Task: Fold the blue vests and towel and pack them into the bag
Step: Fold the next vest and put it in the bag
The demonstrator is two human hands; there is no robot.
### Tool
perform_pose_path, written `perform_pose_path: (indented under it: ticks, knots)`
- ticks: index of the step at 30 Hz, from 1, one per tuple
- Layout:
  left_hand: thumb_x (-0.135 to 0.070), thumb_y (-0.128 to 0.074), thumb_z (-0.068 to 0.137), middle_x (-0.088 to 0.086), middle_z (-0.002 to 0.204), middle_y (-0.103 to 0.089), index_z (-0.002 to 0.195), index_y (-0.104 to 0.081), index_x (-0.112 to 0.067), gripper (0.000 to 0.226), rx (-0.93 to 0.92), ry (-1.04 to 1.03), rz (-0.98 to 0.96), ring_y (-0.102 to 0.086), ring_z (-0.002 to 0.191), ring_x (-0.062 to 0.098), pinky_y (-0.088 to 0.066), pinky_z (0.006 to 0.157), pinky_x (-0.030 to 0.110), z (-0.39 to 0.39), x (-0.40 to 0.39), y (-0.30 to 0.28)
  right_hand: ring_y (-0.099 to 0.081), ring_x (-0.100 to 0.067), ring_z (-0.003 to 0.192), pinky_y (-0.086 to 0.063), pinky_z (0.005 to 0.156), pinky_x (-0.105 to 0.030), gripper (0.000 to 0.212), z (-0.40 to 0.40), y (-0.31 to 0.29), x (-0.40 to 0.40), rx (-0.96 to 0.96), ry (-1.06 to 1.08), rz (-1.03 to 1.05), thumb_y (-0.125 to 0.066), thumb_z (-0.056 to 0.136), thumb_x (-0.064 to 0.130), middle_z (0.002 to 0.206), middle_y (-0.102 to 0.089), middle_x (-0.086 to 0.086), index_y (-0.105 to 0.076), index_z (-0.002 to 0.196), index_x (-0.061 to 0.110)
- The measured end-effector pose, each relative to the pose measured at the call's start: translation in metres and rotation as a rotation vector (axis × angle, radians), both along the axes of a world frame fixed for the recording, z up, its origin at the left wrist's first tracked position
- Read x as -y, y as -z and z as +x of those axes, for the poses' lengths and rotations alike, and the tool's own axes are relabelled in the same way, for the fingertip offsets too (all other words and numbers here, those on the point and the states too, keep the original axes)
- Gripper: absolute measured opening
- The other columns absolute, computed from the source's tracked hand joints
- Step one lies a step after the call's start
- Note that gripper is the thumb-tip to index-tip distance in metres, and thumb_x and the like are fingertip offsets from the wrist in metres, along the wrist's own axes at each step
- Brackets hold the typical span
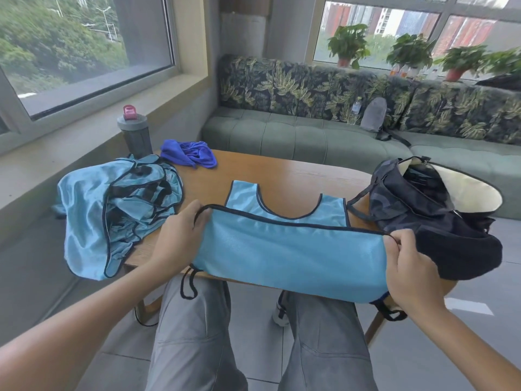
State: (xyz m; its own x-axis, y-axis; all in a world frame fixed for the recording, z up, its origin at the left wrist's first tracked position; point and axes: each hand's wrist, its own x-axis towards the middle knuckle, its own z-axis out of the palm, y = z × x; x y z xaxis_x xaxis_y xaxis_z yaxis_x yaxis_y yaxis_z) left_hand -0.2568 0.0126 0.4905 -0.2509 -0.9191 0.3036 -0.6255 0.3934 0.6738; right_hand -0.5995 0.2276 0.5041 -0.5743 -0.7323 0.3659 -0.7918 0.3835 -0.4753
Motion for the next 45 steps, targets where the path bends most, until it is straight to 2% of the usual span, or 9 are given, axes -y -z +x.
perform_pose_path:
  ticks: [11,15,19,24,28,32,37,42,45]
  knots:
    - [-0.044,-0.038,0.107,0.011,0.063,-0.05,0.093,-0.039,-0.012,0.035,0.277,-0.077,-0.117,-0.054,0.063,0.042,-0.046,0.058,0.046,-0.055,0.094,-0.003,-0.046,-0.028,0.064,-0.036,0.056,-0.039,0.026,-0.041,0.009,0.1,-0.066,0.104,-0.09,-0.023,0.106,0.04,0.075,-0.055,-0.002,-0.038,0.105,0.019]
    - [-0.045,-0.038,0.107,0.016,0.07,-0.056,0.093,-0.039,-0.016,0.032,0.303,-0.056,-0.036,-0.055,0.07,0.044,-0.05,0.065,0.05,-0.079,0.141,0.007,-0.059,-0.038,0.067,-0.034,0.056,-0.037,0.023,-0.066,0.022,0.136,-0.125,0.103,-0.001,-0.029,0.106,0.038,0.076,-0.063,-0.007,-0.04,0.105,0.017]
    - [-0.045,-0.04,0.106,0.013,0.07,-0.058,0.091,-0.039,-0.017,0.032,0.28,-0.002,-0.004,-0.055,0.068,0.042,-0.048,0.063,0.046,-0.103,0.181,0.017,-0.062,-0.047,0.077,-0.034,0.058,-0.041,0.023,-0.094,0.025,0.167,-0.123,0.129,0.05,-0.032,0.106,0.04,0.086,-0.069,-0.015,-0.04,0.103,0.019]
    - [-0.048,-0.04,0.105,0.01,0.071,-0.06,0.089,-0.04,-0.021,0.031,0.321,0.033,-0.005,-0.056,0.069,0.041,-0.047,0.062,0.045,-0.132,0.239,0.04,-0.058,-0.041,0.079,-0.036,0.062,-0.041,0.021,-0.125,0.034,0.212,-0.129,0.145,0.134,-0.036,0.106,0.039,0.09,-0.066,-0.012,-0.042,0.101,0.019]
    - [-0.043,-0.048,0.103,0.008,0.075,-0.06,0.092,-0.039,-0.022,0.025,0.379,0.061,0.07,-0.059,0.071,0.039,-0.05,0.065,0.046,-0.156,0.275,0.072,-0.045,-0.031,0.078,-0.037,0.064,-0.04,0.015,-0.148,0.068,0.248,-0.084,0.159,0.37,-0.038,0.107,0.036,0.1,-0.061,-0.006,-0.041,0.1,0.022]
    - [-0.033,-0.06,0.098,0.005,0.096,-0.058,0.107,-0.038,-0.024,0.025,0.36,0.071,0.108,-0.06,0.083,0.039,-0.053,0.072,0.051,-0.165,0.286,0.11,-0.051,-0.028,0.1,-0.04,0.067,-0.038,0.012,-0.157,0.102,0.26,-0.077,0.16,0.476,-0.047,0.104,0.031,0.111,-0.057,-0.004,-0.047,0.109,0.02]
    - [-0.026,-0.067,0.091,0.002,0.094,-0.051,0.097,-0.043,-0.024,0.025,0.371,0.149,0.01,-0.053,0.088,0.03,-0.052,0.074,0.054,-0.158,0.297,0.137,-0.055,-0.034,0.104,-0.049,0.08,-0.045,0.025,-0.162,0.118,0.258,-0.223,0.016,0.392,-0.064,0.097,0.021,0.113,-0.064,-0.01,-0.061,0.119,0.009]
    - [-0.02,-0.073,0.089,-0.004,0.089,-0.047,0.095,-0.043,-0.029,0.032,0.416,0.267,-0.061,-0.051,0.087,0.027,-0.051,0.075,0.054,-0.156,0.314,0.137,-0.049,-0.023,0.123,-0.044,0.097,-0.04,0.034,-0.172,0.113,0.273,-0.222,-0.137,0.47,-0.058,0.1,0.03,0.13,-0.059,0.001,-0.057,0.133,0.018]
    - [-0.028,-0.073,0.09,0.004,0.104,-0.051,0.112,-0.053,-0.025,0.03,0.517,0.301,-0.076,-0.05,0.1,0.033,-0.049,0.087,0.053,-0.16,0.321,0.129,-0.047,-0.021,0.125,-0.04,0.1,-0.038,0.037,-0.179,0.108,0.283,-0.191,-0.182,0.532,-0.056,0.102,0.035,0.133,-0.056,0.005,-0.052,0.136,0.023]
